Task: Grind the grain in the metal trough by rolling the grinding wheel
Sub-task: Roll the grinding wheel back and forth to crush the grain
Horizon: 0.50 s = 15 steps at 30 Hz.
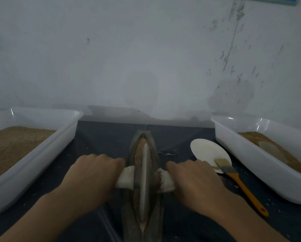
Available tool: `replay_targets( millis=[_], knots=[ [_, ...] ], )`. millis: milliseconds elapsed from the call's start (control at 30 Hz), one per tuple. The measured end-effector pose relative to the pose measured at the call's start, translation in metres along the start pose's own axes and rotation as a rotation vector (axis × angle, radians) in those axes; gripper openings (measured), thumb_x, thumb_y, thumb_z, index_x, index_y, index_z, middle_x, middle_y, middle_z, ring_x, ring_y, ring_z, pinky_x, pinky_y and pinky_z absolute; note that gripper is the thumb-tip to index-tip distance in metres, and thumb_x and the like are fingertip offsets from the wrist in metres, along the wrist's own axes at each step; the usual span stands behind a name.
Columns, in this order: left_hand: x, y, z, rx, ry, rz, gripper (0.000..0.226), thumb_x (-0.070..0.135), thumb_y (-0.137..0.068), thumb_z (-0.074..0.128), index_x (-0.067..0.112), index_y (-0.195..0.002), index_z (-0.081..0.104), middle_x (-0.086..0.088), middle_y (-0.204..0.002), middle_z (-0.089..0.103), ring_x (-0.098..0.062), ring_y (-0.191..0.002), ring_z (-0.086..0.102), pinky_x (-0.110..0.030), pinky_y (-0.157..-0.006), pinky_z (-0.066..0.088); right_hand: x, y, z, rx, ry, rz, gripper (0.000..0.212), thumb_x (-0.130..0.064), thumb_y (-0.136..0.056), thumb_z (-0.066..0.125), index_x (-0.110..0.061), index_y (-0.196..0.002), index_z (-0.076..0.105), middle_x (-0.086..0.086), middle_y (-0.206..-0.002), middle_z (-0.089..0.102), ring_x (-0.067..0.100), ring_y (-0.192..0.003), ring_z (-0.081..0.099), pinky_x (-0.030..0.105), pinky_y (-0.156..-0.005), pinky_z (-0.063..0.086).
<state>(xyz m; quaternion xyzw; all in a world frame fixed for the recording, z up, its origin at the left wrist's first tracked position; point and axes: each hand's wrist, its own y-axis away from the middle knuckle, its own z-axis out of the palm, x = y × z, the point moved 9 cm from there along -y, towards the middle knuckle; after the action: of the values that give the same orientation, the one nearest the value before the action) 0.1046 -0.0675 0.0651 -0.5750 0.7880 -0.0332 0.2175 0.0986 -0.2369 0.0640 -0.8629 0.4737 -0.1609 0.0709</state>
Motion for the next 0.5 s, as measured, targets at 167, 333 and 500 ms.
replay_targets(
  millis=[167,333,500],
  knots=[
    [-0.009,-0.019,0.022,0.006,0.055,-0.078,0.032,0.042,-0.08,0.059,0.035,-0.081,0.027,0.01,-0.07,0.035,-0.014,-0.064,0.04,-0.029,-0.057,0.031,0.009,-0.03,0.007,0.049,0.026,0.054,0.021,-0.032,-0.083,0.063,-0.026,-0.096,0.047,-0.002,-0.091,0.064,0.023,-0.078,0.06,0.031,-0.061,0.031],
    [-0.021,-0.043,0.039,0.084,0.068,-0.14,0.024,0.035,-0.081,0.056,0.031,-0.079,0.032,0.006,-0.075,0.053,-0.019,-0.066,0.056,-0.03,-0.054,0.032,0.026,-0.07,0.02,0.098,0.136,0.087,0.02,-0.023,-0.081,0.063,-0.023,-0.095,0.048,0.0,-0.086,0.065,0.026,-0.074,0.062,0.032,-0.056,0.028],
    [-0.017,-0.043,0.036,0.033,0.049,-0.115,0.02,0.036,-0.083,0.054,0.031,-0.083,0.035,0.006,-0.086,0.059,-0.02,-0.076,0.06,-0.031,-0.058,0.034,0.024,-0.063,0.019,0.089,0.111,0.071,0.021,-0.026,-0.083,0.064,-0.023,-0.096,0.048,0.001,-0.088,0.064,0.025,-0.073,0.059,0.032,-0.057,0.029]
  ],
)
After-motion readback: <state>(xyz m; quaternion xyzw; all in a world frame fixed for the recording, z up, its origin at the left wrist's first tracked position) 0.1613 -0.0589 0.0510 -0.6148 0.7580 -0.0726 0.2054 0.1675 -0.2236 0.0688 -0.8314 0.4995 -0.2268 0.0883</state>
